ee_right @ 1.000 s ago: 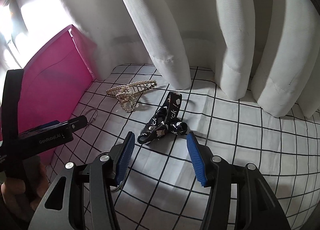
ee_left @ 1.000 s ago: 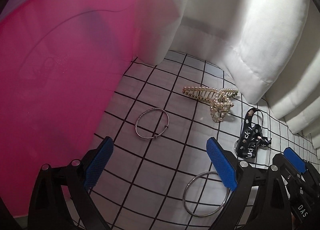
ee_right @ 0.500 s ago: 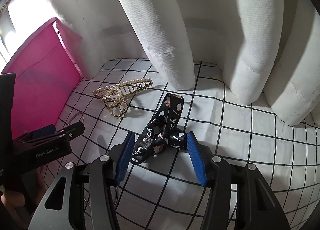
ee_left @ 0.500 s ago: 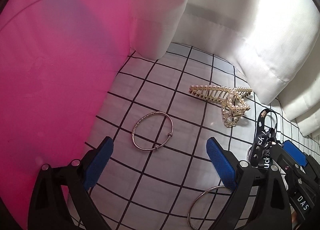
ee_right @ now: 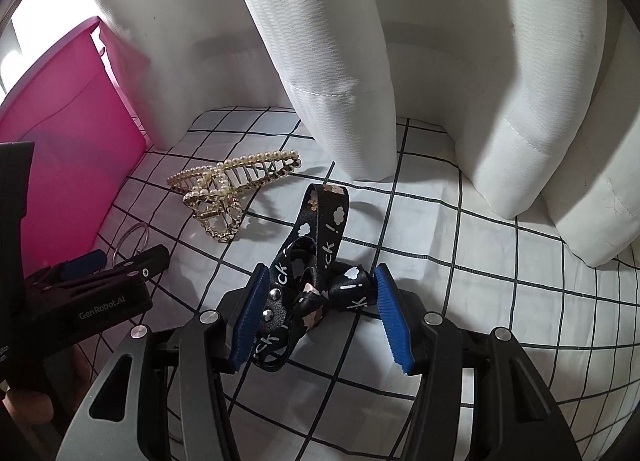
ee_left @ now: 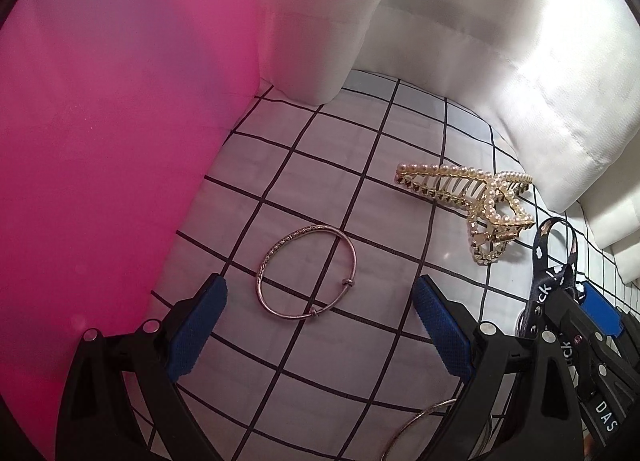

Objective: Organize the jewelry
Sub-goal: 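Grasp the gold bangle with the left tool while the right tool grasps the black lanyard strap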

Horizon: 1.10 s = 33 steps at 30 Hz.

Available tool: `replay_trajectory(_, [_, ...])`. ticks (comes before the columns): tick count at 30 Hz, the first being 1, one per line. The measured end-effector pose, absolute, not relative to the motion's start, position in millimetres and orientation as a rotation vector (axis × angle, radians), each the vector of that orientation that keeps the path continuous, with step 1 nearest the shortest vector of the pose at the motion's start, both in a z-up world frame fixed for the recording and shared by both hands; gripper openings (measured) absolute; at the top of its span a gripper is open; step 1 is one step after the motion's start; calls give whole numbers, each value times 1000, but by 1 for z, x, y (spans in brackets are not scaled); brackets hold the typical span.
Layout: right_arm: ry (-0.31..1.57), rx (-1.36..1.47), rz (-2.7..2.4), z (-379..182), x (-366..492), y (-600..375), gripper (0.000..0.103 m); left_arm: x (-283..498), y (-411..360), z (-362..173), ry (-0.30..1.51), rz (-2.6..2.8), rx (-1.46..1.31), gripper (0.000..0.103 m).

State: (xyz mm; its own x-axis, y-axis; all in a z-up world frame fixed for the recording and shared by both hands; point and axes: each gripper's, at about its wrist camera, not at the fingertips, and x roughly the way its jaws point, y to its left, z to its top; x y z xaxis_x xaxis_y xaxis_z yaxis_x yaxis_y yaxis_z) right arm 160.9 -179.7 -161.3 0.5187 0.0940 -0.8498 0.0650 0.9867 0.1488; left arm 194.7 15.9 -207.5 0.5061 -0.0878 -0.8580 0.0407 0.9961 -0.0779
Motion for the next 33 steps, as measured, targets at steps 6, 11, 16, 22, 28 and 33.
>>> replay_trajectory(6, [1035, 147, 10, -167, 164, -175, 52, 203, 10, -211, 1021, -66, -39, 97])
replay_trajectory(11, [1015, 114, 3, -169, 163, -171, 52, 209, 6, -210, 987, -54, -41, 98])
replay_trajectory(16, [990, 103, -3, -170, 161, -171, 52, 206, 4, -209, 972, -60, -39, 97])
replay_trajectory(22, [974, 104, 2, -169, 159, -172, 49, 199, 13, -207, 950, -56, -42, 87])
replay_trajectory(28, [967, 110, 26, -167, 152, -168, 35, 196, 19, -210, 937, -52, -40, 72])
replay_trajectory(33, [968, 115, 39, -167, 149, -165, 30, 197, 19, -207, 926, -71, -32, 48])
